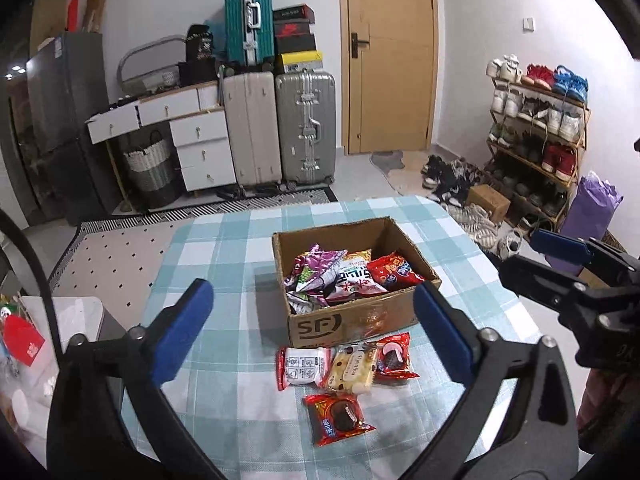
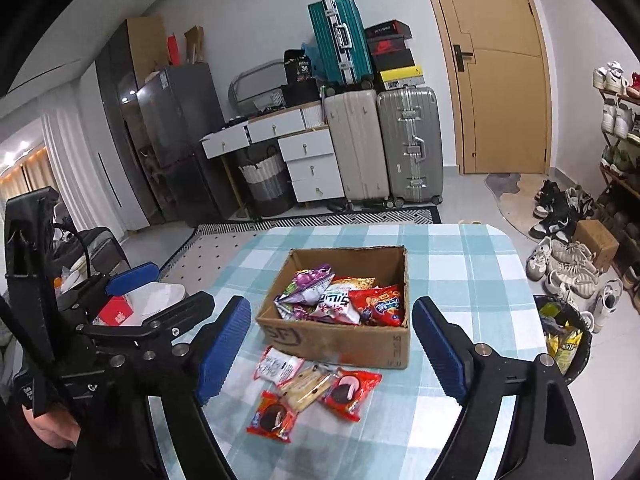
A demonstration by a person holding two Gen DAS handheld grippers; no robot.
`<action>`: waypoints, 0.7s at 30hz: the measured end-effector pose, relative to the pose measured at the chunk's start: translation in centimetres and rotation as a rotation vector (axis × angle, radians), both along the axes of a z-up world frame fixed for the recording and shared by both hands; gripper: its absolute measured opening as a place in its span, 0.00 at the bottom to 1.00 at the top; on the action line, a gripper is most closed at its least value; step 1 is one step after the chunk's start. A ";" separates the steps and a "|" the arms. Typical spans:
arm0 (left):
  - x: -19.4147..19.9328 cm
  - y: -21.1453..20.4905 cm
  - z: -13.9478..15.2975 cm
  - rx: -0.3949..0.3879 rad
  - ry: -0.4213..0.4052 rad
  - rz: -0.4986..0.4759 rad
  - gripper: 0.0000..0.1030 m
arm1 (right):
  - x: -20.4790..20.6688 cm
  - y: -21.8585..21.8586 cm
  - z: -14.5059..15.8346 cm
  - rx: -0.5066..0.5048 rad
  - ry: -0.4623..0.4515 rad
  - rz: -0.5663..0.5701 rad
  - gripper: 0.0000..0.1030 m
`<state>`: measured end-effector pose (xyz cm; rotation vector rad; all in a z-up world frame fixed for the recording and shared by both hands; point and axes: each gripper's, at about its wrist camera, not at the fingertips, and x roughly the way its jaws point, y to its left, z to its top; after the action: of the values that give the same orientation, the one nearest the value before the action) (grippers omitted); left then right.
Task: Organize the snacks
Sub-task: 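Withdraw both open tools from the box toward the remaining snacks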
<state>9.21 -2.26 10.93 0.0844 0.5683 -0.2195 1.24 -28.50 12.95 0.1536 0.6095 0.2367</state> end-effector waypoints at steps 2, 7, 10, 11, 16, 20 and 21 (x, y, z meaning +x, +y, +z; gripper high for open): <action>-1.1 0.6 0.1 -0.016 -0.016 0.010 0.99 | -1.0 0.3 0.1 -0.006 -0.017 0.003 0.86; -2.2 1.6 -1.2 -0.048 0.006 0.029 0.99 | -4.0 0.7 0.2 0.002 -0.080 0.007 0.92; -2.5 2.3 -2.9 -0.062 0.032 0.028 0.99 | -5.4 0.8 -0.1 0.016 -0.111 0.010 0.97; -2.6 2.6 -3.8 -0.058 0.045 0.027 0.99 | -5.9 0.9 -0.3 0.022 -0.121 0.013 0.98; -1.7 3.5 -8.5 -0.109 0.110 0.021 0.99 | -7.6 1.1 -2.5 0.019 -0.145 0.011 0.99; -1.6 3.7 -11.6 -0.116 0.101 0.017 0.99 | -7.5 1.1 -5.2 0.019 -0.119 0.005 1.00; -1.4 3.7 -12.5 -0.118 0.114 0.016 0.99 | -7.4 1.0 -6.0 0.019 -0.110 -0.001 1.00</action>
<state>7.80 1.42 -1.54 -0.0472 0.6684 -0.2425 -6.11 -27.45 6.97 0.1586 0.4976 0.2482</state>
